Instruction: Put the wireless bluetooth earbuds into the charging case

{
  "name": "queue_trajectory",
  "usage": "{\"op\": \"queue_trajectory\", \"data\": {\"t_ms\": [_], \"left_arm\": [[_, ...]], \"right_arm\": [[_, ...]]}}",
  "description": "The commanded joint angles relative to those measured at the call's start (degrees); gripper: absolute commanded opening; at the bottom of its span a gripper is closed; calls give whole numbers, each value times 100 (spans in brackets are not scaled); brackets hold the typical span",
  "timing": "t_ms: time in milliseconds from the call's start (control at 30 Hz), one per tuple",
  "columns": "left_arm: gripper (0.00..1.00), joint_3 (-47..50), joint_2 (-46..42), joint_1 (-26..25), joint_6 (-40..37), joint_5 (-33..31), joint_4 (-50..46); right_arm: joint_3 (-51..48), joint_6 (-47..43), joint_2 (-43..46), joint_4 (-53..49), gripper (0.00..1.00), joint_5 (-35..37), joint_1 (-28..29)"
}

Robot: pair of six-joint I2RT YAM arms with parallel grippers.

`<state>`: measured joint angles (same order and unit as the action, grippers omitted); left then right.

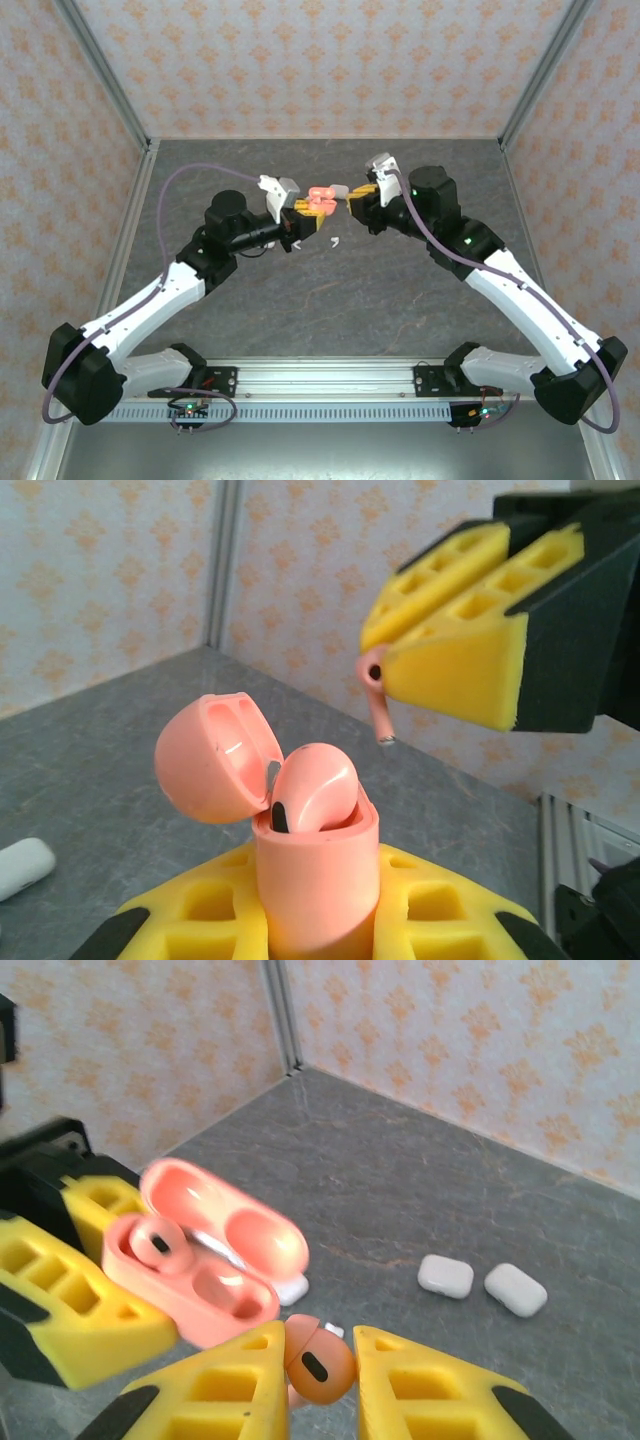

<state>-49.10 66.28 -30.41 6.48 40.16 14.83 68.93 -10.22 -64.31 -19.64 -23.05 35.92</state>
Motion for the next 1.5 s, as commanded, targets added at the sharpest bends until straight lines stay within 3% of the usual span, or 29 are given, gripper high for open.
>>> {"op": "queue_trajectory", "data": {"t_ms": [0,533,1100,1333,1467], "left_arm": [[0,-271,40,-85,69,355,110],[0,-370,131,-109,18,466,46],[0,-319,131,-123,101,465,232],[0,-260,109,-167,72,467,316],[0,-183,69,-175,58,444,456]], "right_arm": [[279,-283,-36,347,19,-349,3],[297,-350,-317,211,19,-383,47],[127,-431,-192,-129,21,-982,46],[304,-244,-178,-172,30,-1171,-7],[517,84,-104,-151,44,-1243,-212]]}}
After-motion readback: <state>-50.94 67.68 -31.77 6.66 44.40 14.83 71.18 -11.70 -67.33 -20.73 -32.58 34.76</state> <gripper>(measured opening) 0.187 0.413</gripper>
